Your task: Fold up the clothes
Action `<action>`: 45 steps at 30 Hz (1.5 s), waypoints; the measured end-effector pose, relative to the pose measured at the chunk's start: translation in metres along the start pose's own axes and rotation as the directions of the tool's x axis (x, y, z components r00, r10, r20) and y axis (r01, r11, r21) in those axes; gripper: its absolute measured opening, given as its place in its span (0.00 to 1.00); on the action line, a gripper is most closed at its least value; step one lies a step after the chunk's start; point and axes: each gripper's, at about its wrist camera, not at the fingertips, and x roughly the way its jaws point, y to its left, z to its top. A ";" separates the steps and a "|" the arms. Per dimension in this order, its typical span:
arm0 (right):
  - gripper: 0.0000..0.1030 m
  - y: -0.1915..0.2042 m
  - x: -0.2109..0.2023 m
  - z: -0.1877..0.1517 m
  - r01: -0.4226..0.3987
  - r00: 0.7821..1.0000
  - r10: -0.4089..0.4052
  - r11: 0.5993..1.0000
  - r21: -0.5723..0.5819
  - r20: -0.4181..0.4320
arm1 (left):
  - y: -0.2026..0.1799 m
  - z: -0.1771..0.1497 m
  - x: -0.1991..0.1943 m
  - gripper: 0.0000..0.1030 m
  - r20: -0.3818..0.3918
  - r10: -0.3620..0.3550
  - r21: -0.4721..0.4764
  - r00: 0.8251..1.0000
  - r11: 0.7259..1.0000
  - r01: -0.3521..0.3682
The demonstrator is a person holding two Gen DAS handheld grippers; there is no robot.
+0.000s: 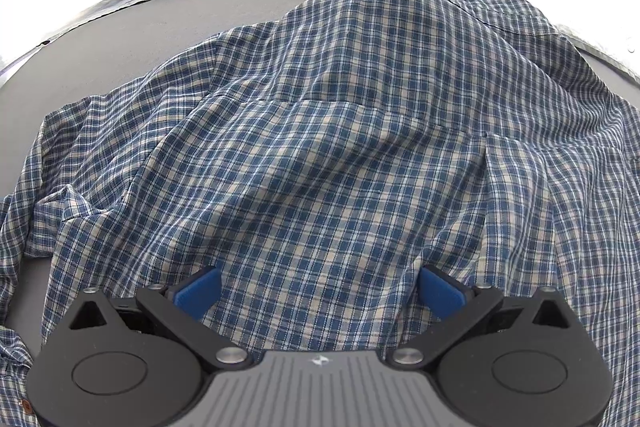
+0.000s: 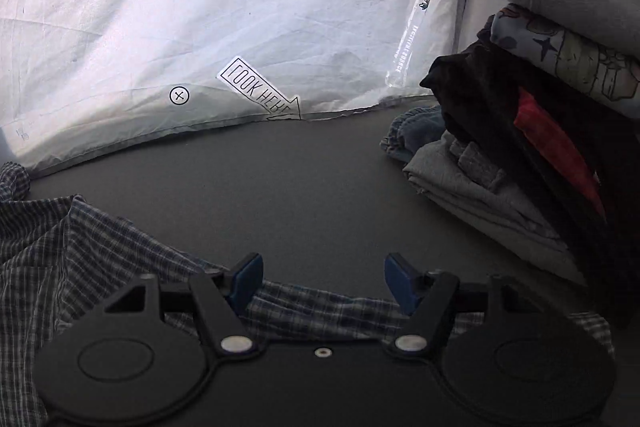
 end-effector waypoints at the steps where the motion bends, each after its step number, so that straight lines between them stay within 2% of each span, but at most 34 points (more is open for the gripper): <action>1: 0.65 -0.019 0.001 -0.011 0.037 0.999 -0.037 0.999 0.016 -0.034 | -0.001 -0.002 -0.002 1.00 -0.005 0.003 0.004 1.000 1.000 -0.003; 4: 0.53 -0.071 0.002 -0.040 0.185 0.977 -0.181 0.983 0.019 -0.108 | -0.003 -0.010 -0.012 1.00 -0.002 0.008 0.029 1.000 1.000 -0.008; 7: 0.53 -0.124 -0.007 -0.053 0.289 0.953 -0.269 0.945 0.152 -0.139 | 0.000 -0.024 -0.028 1.00 0.019 -0.003 0.041 1.000 0.999 0.002; 9: 0.55 -0.146 -0.015 -0.054 0.305 0.949 -0.276 0.926 0.222 -0.154 | 0.006 -0.037 -0.042 1.00 0.033 -0.020 0.024 0.999 1.000 0.019; 12: 0.55 -0.120 -0.032 -0.054 0.207 0.975 -0.184 0.956 0.205 -0.126 | 0.021 -0.064 -0.063 1.00 0.059 -0.039 -0.027 0.997 0.999 0.041; 15: 0.57 -0.087 -0.048 -0.055 0.100 0.991 -0.084 0.981 0.167 -0.100 | 0.034 -0.093 -0.079 1.00 0.075 -0.038 -0.082 0.996 0.996 0.044; 20: 0.77 -0.032 -0.077 -0.057 -0.082 0.994 0.088 0.992 0.098 -0.066 | 0.052 -0.147 -0.095 1.00 0.054 -0.012 -0.157 0.998 0.987 0.020; 21: 0.82 -0.021 -0.082 -0.057 -0.118 0.991 0.123 0.990 0.083 -0.060 | 0.054 -0.156 -0.098 1.00 0.051 -0.007 -0.157 0.999 0.987 0.015; 23: 0.84 0.002 -0.095 -0.059 -0.200 0.977 0.203 0.979 0.045 -0.059 | 0.057 -0.176 -0.106 1.00 0.046 0.007 -0.160 0.999 0.987 0.001; 26: 0.89 0.036 -0.118 -0.073 -0.325 0.943 0.321 0.945 -0.046 -0.086 | 0.064 -0.207 -0.116 1.00 0.026 0.017 -0.175 1.000 0.984 -0.012; 30: 0.92 0.077 -0.149 -0.101 -0.454 0.889 0.431 0.872 -0.184 -0.153 | 0.076 -0.246 -0.124 1.00 -0.010 0.037 -0.194 0.999 0.980 -0.039; 33: 1.00 0.096 -0.163 -0.120 -0.513 0.855 0.468 0.826 -0.234 -0.222 | 0.088 -0.267 -0.129 1.00 -0.027 0.039 -0.210 0.999 0.977 -0.043; 36: 1.00 0.112 -0.170 -0.135 -0.532 0.840 0.463 0.805 -0.262 -0.282 | 0.106 -0.274 -0.133 1.00 -0.021 0.030 -0.224 0.999 0.974 -0.034; 40: 1.00 0.126 -0.182 -0.145 -0.499 0.857 0.423 0.824 -0.269 -0.293 | 0.131 -0.264 -0.137 1.00 0.019 0.025 -0.205 1.000 0.979 -0.021; 45: 1.00 0.145 -0.199 -0.147 -0.444 0.888 0.385 0.861 -0.250 -0.252 | 0.163 -0.239 -0.142 0.98 0.132 0.068 -0.145 0.989 0.988 -0.049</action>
